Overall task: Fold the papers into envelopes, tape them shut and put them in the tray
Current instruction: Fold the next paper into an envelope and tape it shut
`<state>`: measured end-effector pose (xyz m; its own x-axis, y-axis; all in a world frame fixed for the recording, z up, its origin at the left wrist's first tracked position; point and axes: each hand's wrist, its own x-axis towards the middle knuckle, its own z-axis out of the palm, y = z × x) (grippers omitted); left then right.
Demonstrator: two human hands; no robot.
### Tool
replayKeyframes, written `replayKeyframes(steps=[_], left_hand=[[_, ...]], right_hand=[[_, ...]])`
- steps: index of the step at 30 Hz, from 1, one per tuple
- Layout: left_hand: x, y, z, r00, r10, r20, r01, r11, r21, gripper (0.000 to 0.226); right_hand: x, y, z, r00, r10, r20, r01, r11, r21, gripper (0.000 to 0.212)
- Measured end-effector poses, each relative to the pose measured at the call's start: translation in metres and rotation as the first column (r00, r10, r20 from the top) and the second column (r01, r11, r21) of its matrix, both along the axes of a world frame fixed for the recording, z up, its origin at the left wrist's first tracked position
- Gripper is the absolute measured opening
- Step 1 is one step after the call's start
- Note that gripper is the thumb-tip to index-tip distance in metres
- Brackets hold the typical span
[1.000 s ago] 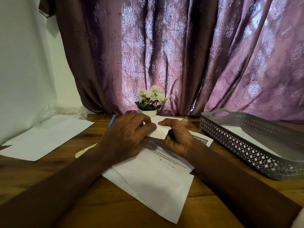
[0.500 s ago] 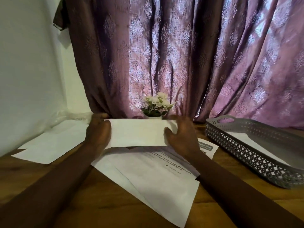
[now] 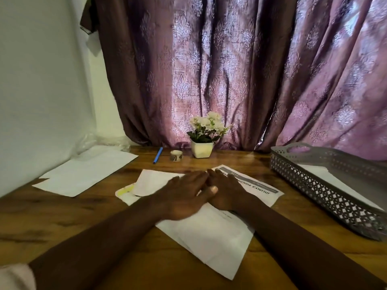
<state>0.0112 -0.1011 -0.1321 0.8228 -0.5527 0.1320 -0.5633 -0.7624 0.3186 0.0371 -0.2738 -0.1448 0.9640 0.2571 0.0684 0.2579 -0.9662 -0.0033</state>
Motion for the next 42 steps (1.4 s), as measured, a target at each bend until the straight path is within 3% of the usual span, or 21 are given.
replayKeyframes(steps=[2, 7, 11, 16, 21, 27, 31, 34, 37, 39, 42], left_hand=[[0.003, -0.001, -0.003, 0.995, 0.044, -0.090, -0.036, 0.995, 0.090, 0.101], [0.024, 0.039, 0.001, 0.977, 0.212, -0.029, -0.195, 0.939, 0.284, 0.101], [0.032, 0.053, -0.002, 0.958, 0.282, -0.053, -0.255, 0.921, 0.294, 0.102], [0.036, 0.051, 0.003, 0.959, 0.282, -0.013, -0.270, 0.931, 0.247, 0.100], [0.068, 0.043, 0.036, 0.973, 0.176, 0.148, -0.166, 0.983, -0.076, 0.052], [0.136, 0.036, 0.055, 0.913, 0.245, 0.326, -0.324, 0.922, 0.212, 0.044], [0.160, 0.043, 0.046, 0.905, 0.227, 0.359, -0.329, 0.909, 0.255, 0.037], [0.156, 0.046, 0.040, 0.905, 0.234, 0.356, -0.291, 0.950, 0.113, 0.029], [0.133, 0.043, 0.037, 0.947, 0.208, 0.246, -0.166, 0.969, -0.181, 0.020], [0.109, 0.036, 0.034, 0.984, 0.128, 0.126, -0.066, 0.910, -0.410, 0.016], [0.073, 0.025, 0.023, 0.996, -0.083, -0.013, 0.051, 0.726, -0.686, 0.004]], right_hand=[[0.001, -0.002, -0.001, 1.000, 0.009, -0.005, -0.009, 1.000, -0.020, 0.066], [0.003, 0.001, -0.001, 0.999, -0.042, 0.028, 0.039, 0.996, 0.075, 0.059], [0.004, 0.002, 0.000, 1.000, -0.029, 0.005, 0.028, 0.998, 0.055, 0.060], [0.003, 0.007, 0.010, 0.996, 0.067, 0.060, -0.076, 0.983, 0.167, 0.051], [0.006, 0.011, 0.015, 0.984, 0.132, 0.123, -0.156, 0.966, 0.205, 0.045], [0.008, 0.004, 0.014, 0.966, 0.176, 0.188, -0.212, 0.957, 0.197, 0.044], [0.011, 0.003, 0.012, 0.959, 0.191, 0.210, -0.230, 0.956, 0.182, 0.043], [0.011, 0.002, 0.012, 0.952, 0.196, 0.236, -0.243, 0.951, 0.190, 0.040], [0.010, 0.001, 0.012, 0.932, 0.135, 0.335, -0.244, 0.919, 0.309, 0.048], [0.009, 0.003, 0.012, 0.893, 0.069, 0.444, -0.268, 0.874, 0.404, 0.053], [0.009, 0.006, 0.014, 0.853, -0.025, 0.521, -0.307, 0.784, 0.540, 0.050]])
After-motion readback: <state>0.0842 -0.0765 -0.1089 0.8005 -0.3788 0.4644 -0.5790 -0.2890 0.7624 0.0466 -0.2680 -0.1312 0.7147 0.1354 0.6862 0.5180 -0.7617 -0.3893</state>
